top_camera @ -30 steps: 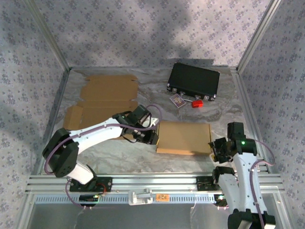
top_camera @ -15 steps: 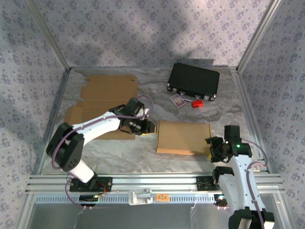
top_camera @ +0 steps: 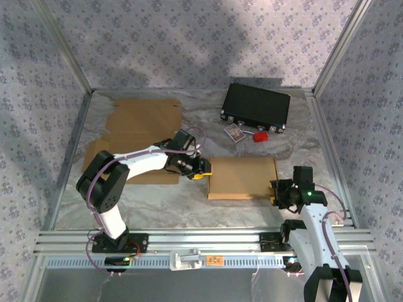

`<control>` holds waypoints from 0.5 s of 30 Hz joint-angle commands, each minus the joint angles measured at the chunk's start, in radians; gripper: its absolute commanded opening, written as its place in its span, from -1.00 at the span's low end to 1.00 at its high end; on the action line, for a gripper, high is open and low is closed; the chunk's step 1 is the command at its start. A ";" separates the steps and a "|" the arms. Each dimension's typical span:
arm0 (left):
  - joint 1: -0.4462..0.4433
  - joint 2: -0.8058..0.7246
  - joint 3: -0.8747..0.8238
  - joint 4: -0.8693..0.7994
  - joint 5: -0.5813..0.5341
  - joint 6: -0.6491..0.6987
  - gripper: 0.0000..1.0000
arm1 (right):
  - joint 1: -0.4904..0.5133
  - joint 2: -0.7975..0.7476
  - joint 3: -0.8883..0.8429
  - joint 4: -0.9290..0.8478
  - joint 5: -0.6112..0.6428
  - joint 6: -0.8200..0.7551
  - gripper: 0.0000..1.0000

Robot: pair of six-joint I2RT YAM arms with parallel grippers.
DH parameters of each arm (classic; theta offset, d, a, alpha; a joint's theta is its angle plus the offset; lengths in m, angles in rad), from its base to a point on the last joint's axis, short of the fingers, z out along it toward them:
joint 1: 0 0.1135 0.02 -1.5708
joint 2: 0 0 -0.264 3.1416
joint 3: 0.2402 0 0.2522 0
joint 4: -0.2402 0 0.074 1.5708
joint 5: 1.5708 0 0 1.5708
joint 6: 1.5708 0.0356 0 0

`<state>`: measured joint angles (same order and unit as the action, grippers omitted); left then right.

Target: Fold the paper box

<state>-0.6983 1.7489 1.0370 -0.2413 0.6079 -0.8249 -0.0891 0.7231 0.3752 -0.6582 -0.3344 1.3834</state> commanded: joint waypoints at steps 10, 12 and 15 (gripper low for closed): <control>-0.060 0.168 0.180 0.032 0.047 -0.049 -0.27 | -0.159 0.090 0.073 -0.065 -0.019 -0.125 -0.10; -0.069 0.214 0.235 0.032 0.050 -0.049 -0.30 | -0.225 0.130 0.104 -0.064 -0.033 -0.185 -0.10; -0.085 0.300 0.329 0.043 0.070 -0.064 -0.33 | -0.273 0.196 0.179 -0.065 0.013 -0.264 -0.08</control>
<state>-0.7612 1.9900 1.2938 -0.2241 0.6388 -0.8719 -0.3351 0.8856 0.4824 -0.6899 -0.3454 1.2255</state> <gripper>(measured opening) 0.338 0.459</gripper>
